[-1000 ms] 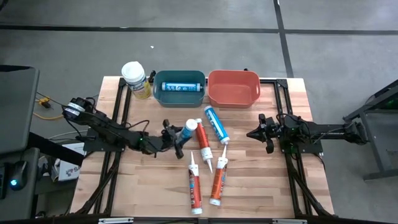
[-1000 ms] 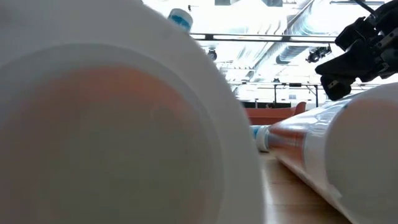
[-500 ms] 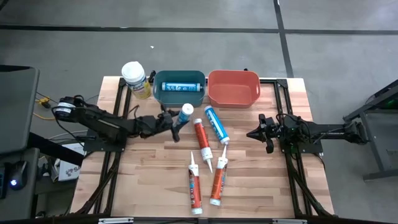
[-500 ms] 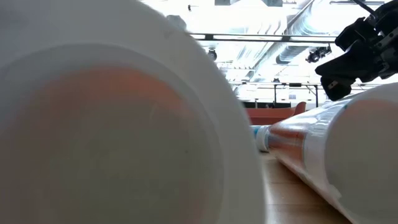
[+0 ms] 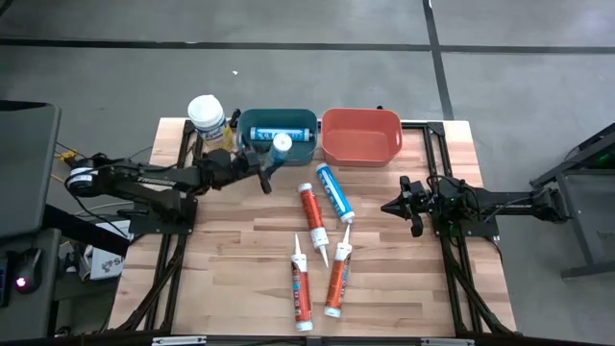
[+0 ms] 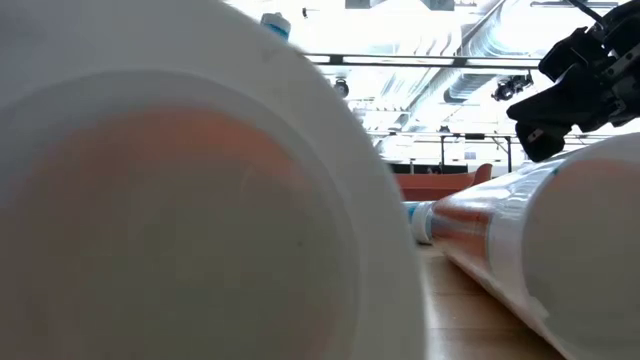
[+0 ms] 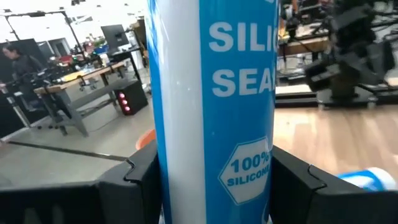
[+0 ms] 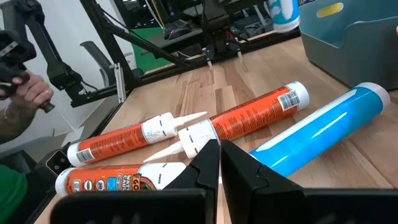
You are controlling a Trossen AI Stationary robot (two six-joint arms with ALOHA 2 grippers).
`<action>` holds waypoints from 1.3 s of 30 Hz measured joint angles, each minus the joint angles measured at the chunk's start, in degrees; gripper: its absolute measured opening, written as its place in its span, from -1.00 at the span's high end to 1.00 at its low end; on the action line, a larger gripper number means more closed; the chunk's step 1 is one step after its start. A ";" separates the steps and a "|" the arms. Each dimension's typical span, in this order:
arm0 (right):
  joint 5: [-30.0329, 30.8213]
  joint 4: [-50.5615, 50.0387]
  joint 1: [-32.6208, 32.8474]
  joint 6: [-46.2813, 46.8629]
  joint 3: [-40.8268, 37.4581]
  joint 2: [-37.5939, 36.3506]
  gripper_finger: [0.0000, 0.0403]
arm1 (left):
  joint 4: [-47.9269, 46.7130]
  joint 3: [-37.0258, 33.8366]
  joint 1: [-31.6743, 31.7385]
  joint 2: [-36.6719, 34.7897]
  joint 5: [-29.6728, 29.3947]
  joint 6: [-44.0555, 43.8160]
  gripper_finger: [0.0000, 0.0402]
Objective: Pick & place silicon tubes, Sealant and Lysol wipes
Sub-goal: Put the bottom blue sealant into the blue bin
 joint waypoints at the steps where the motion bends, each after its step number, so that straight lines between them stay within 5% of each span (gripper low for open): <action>1: 0.00 -0.04 0.00 0.00 0.00 0.00 0.94 | -1.31 0.76 1.30 -0.44 0.69 0.00 0.04; 16: 0.00 -0.04 0.00 0.00 0.01 0.00 0.94 | -41.25 23.68 17.55 0.44 11.67 2.95 0.04; 39: 0.00 -0.04 0.00 0.00 0.00 0.00 0.94 | -93.09 65.29 23.05 27.64 11.71 21.81 0.04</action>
